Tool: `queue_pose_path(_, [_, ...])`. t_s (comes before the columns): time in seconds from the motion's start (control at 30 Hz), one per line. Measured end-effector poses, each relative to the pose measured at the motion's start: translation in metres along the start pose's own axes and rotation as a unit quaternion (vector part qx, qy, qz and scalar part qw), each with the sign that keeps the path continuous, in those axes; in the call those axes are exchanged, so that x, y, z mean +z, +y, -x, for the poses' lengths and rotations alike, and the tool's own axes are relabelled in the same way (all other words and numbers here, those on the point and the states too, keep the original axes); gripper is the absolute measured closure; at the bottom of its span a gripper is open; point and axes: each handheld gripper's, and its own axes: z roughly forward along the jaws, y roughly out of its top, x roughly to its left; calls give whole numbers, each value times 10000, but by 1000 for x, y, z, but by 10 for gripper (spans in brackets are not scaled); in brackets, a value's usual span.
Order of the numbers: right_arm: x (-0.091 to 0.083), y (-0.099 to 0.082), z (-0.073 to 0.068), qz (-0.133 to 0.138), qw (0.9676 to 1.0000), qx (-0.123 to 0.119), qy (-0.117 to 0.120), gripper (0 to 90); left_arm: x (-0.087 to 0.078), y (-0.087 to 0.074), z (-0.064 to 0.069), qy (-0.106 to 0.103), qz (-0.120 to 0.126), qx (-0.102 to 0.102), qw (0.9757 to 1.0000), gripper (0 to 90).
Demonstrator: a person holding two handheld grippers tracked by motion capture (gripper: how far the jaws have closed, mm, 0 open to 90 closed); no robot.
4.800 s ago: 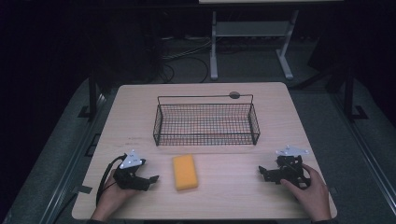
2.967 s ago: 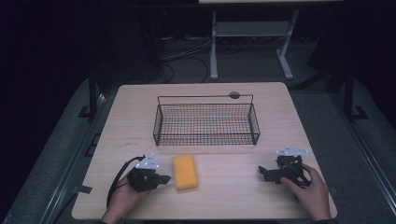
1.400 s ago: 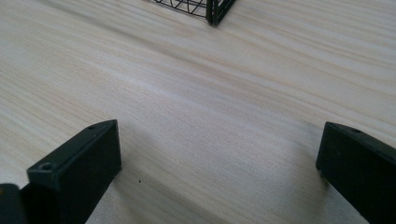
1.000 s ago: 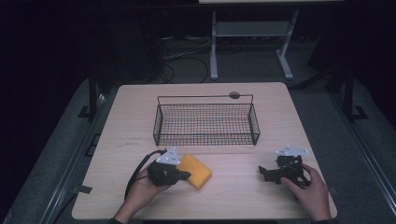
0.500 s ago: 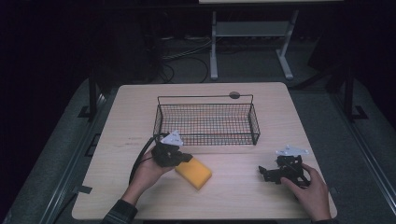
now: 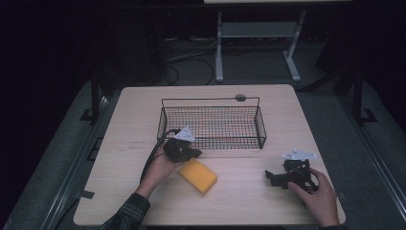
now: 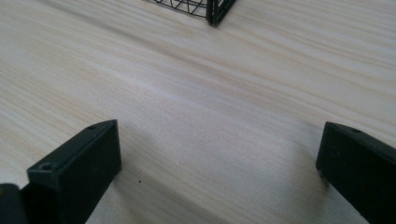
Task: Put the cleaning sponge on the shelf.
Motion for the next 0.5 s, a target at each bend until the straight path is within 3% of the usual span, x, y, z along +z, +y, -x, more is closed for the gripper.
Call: queue_pose_path(0.5, [0,0,0,0,10000,2,0,0,3,-8,-8,32,-225,-88,9997,899])
